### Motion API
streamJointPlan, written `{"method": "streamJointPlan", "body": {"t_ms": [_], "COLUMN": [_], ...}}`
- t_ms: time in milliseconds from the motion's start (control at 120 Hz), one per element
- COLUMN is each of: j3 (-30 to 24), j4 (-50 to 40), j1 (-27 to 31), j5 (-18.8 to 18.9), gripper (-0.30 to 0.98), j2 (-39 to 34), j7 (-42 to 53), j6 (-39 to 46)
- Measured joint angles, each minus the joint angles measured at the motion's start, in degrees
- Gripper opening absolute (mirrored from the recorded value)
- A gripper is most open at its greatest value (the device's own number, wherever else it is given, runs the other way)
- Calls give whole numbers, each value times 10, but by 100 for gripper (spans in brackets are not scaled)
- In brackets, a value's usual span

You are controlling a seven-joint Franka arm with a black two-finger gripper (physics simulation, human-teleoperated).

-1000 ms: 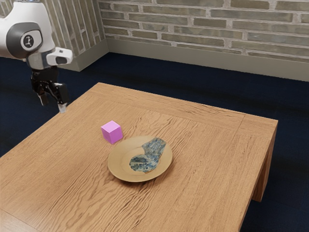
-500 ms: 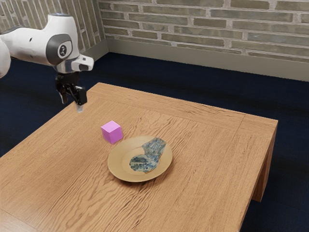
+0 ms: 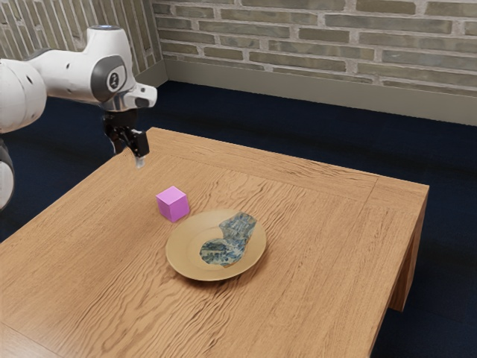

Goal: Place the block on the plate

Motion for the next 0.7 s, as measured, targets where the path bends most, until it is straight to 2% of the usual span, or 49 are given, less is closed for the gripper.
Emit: {"method": "streamJointPlan", "body": {"t_ms": [333, 700], "j3": [-6, -12], "j4": [92, 111], "j1": [0, 3], "j5": [-41, -58], "gripper": [69, 69], "j2": [83, 142], "j7": [19, 36], "j6": [-9, -1]}}
